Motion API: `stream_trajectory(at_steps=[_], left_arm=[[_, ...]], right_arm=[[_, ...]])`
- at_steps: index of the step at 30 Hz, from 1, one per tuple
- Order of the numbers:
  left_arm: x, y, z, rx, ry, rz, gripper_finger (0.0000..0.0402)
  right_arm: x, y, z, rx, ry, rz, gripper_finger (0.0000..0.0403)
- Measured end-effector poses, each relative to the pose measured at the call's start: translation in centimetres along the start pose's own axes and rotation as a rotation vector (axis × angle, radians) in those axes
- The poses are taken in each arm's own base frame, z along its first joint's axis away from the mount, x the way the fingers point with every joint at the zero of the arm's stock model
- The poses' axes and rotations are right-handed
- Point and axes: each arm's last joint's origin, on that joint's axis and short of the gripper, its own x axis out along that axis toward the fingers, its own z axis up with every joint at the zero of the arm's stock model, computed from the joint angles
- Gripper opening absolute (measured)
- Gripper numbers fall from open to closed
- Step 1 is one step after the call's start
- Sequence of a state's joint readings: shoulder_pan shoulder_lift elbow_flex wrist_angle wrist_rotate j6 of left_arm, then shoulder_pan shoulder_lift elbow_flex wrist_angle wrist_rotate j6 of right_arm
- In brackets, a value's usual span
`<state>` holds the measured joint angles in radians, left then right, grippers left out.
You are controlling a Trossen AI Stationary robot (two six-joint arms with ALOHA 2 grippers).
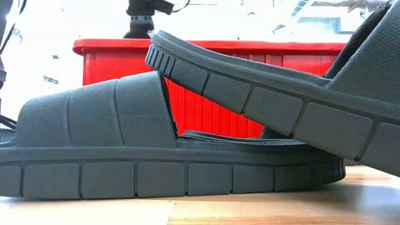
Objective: Pick and place slides into bin
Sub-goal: Put the slide into the organizer bin
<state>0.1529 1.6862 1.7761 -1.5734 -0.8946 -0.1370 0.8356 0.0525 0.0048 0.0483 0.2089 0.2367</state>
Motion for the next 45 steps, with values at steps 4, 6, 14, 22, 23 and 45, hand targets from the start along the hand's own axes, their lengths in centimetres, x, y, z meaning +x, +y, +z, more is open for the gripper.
stream_trajectory(at_steps=[4, 6, 14, 22, 23, 45], left_arm=[[0.9, -0.9, 0.8, 0.039, 0.026, 0.000, 0.0000], [1.3, -1.4, 1.1, 0.059, 0.042, -0.008, 0.0000], [3.0, -3.2, 2.4, 0.156, 0.091, 0.038, 0.0000], [4.2, -4.6, 3.1, 0.250, 0.131, 0.008, 0.0000], [4.3, -4.6, 3.2, 0.257, 0.133, 0.005, 0.0000], [7.5, -1.8, 2.9, 0.296, 0.229, 0.001, 0.0000]], right_arm=[[0.0, 0.0, 0.0, 0.000, 0.000, 0.000, 0.0000], [0.0, 0.0, 0.0, 0.000, 0.000, 0.000, 0.0000], [0.0, 0.0, 0.0, 0.000, 0.000, 0.000, 0.0000], [0.0, 0.0, 0.0, 0.000, 0.000, 0.000, 0.0000], [0.0, 0.0, 0.0, 0.000, 0.000, 0.000, 0.0000], [0.0, 0.0, 0.0, 0.000, 0.000, 0.000, 0.0000]])
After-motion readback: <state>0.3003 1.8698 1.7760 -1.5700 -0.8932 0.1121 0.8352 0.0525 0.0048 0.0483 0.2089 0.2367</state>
